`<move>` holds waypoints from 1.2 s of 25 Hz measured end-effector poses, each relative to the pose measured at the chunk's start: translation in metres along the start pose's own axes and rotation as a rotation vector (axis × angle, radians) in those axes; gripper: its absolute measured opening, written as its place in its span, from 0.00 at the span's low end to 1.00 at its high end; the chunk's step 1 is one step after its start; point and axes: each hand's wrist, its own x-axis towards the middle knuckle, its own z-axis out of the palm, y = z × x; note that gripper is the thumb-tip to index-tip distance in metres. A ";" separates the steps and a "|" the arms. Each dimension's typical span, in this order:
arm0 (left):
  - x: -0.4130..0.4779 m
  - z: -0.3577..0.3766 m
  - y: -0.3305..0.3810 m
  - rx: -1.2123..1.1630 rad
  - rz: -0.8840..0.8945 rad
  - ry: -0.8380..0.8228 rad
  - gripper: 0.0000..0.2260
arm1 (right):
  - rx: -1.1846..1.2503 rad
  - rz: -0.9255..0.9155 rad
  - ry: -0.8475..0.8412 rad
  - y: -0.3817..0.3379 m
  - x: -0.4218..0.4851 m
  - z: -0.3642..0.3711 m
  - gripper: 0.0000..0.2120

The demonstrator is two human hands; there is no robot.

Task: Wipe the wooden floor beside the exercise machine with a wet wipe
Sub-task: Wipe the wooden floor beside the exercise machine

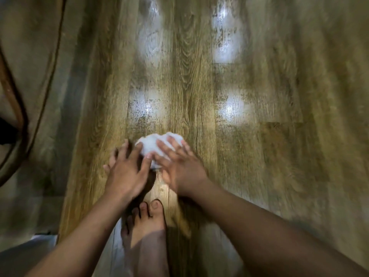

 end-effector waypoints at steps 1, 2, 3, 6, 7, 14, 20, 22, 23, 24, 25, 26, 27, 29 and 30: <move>-0.003 0.002 0.004 0.039 -0.004 -0.007 0.33 | -0.008 0.074 0.025 0.032 -0.016 -0.004 0.31; -0.005 0.004 0.009 0.065 -0.004 -0.007 0.33 | -0.031 0.148 0.041 0.066 -0.034 -0.007 0.32; -0.006 0.004 0.014 0.077 0.001 -0.005 0.33 | -0.056 0.221 0.044 0.099 -0.054 -0.012 0.32; -0.001 0.003 0.026 0.097 0.039 -0.040 0.33 | -0.083 0.512 0.044 0.200 -0.118 -0.025 0.31; 0.000 0.004 0.030 0.115 0.068 -0.058 0.32 | -0.079 0.584 0.017 0.226 -0.136 -0.026 0.33; 0.006 0.009 0.048 0.150 0.124 -0.094 0.28 | 0.106 1.002 0.150 0.198 -0.118 -0.026 0.29; 0.007 0.012 0.057 0.202 0.112 -0.091 0.28 | 0.102 0.814 0.120 0.130 -0.086 -0.010 0.30; 0.006 0.012 0.061 0.204 0.111 -0.069 0.27 | 0.104 0.696 0.123 0.102 -0.075 -0.007 0.33; 0.006 0.013 0.063 0.194 0.106 -0.064 0.26 | 0.094 0.639 0.099 0.091 -0.071 -0.006 0.33; 0.007 0.013 0.063 0.187 0.099 -0.065 0.26 | 0.080 0.602 0.074 0.085 -0.070 -0.005 0.33; 0.008 0.013 0.063 0.187 0.094 -0.071 0.26 | 0.054 0.580 0.073 0.082 -0.070 -0.003 0.32; 0.008 0.014 0.063 0.188 0.096 -0.078 0.27 | 0.035 0.565 0.079 0.081 -0.071 -0.004 0.31; 0.008 0.016 0.062 0.192 0.103 -0.083 0.28 | 0.029 0.552 0.078 0.080 -0.073 -0.007 0.31; 0.006 0.018 0.060 0.202 0.131 -0.101 0.31 | 0.050 0.467 0.033 0.072 -0.071 -0.011 0.30; 0.005 0.017 0.059 0.185 0.143 -0.107 0.34 | 0.045 0.405 0.011 0.062 -0.067 -0.012 0.30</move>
